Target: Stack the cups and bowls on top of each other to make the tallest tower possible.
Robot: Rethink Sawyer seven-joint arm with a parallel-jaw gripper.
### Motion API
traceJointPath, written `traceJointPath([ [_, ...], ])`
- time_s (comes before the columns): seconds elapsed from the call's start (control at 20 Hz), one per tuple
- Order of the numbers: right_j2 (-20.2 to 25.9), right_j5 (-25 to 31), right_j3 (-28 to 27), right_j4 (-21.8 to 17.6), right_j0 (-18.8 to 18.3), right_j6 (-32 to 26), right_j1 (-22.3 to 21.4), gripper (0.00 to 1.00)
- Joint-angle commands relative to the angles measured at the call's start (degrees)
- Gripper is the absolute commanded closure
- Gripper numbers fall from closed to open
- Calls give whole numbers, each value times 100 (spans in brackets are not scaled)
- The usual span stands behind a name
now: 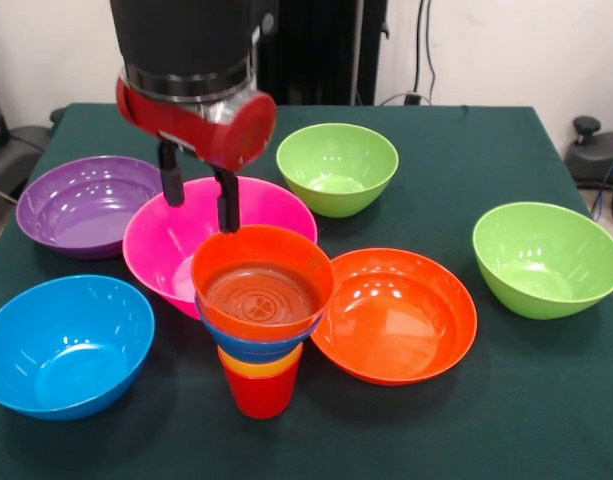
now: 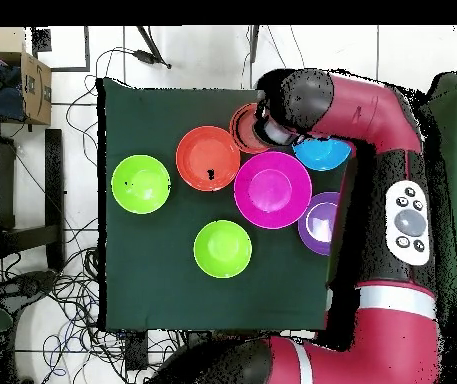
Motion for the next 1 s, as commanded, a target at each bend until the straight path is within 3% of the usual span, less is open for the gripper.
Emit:
traceJointPath([
  [0.05,40,587,57,53,176,149,-249,0],
  [0.35,6,1068,267,277,204,157,-467,0],
  [0.75,-371,406,1915,382,505,303,-1470,0],
  [1.0,-475,60,2604,469,614,255,-1878,0],
])
